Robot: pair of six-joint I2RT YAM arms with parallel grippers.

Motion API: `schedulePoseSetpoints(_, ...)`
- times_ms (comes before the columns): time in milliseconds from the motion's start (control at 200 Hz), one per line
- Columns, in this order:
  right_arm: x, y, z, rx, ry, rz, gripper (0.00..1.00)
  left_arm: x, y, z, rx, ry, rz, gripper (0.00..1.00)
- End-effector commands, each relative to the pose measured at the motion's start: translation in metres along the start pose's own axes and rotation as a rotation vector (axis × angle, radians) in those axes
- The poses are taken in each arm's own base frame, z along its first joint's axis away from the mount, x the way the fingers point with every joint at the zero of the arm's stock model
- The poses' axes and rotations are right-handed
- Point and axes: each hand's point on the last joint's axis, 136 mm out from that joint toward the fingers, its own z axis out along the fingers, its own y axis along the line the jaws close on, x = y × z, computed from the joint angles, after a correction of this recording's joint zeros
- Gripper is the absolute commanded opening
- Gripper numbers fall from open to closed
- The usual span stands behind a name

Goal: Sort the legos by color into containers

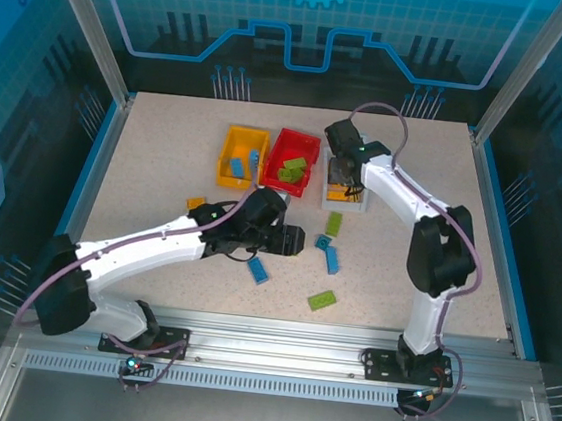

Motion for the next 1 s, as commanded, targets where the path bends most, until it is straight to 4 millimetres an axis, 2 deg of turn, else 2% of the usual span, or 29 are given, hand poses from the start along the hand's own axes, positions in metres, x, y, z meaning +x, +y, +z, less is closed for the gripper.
schedulePoseSetpoints(0,-0.006,0.000,-0.062,-0.066,-0.124,0.009,0.66,0.000,0.021,0.016,-0.166,0.049,0.126,0.75)
schedulePoseSetpoints(70,0.008,0.001,-0.078,-0.145,-0.146,0.026,0.70,-0.001,0.034,0.030,-0.237,0.094,0.114,0.77)
schedulePoseSetpoints(130,0.024,0.006,-0.090,-0.240,-0.157,0.033,0.74,-0.002,0.038,0.041,-0.245,0.129,0.057,0.79)
schedulePoseSetpoints(145,0.028,0.007,-0.092,-0.263,-0.157,0.035,0.75,-0.003,0.039,0.044,-0.248,0.135,0.042,0.87)
schedulePoseSetpoints(165,0.035,0.008,-0.094,-0.290,-0.153,0.034,0.76,-0.004,0.040,0.046,-0.254,0.138,0.025,0.92)
schedulePoseSetpoints(210,0.047,0.010,-0.100,-0.351,-0.151,0.034,0.78,-0.004,0.043,0.054,-0.284,0.151,-0.015,0.98)
schedulePoseSetpoints(310,0.072,0.008,-0.112,-0.439,-0.139,0.023,0.81,-0.004,0.045,0.066,-0.336,0.167,-0.137,0.99)
schedulePoseSetpoints(425,0.090,-0.003,-0.123,-0.466,-0.134,0.015,0.81,-0.004,0.047,0.076,-0.382,0.172,-0.292,0.98)
schedulePoseSetpoints(630,0.103,-0.021,-0.136,-0.467,-0.147,0.027,0.82,-0.006,0.047,0.093,-0.413,0.170,-0.478,0.93)
schedulePoseSetpoints(790,0.104,-0.018,-0.149,-0.532,-0.170,0.023,0.82,-0.010,0.060,0.100,-0.446,0.156,-0.531,0.89)
schedulePoseSetpoints(995,0.105,-0.017,-0.161,-0.579,-0.194,0.024,0.82,-0.011,0.064,0.115,-0.438,0.187,-0.556,0.80)
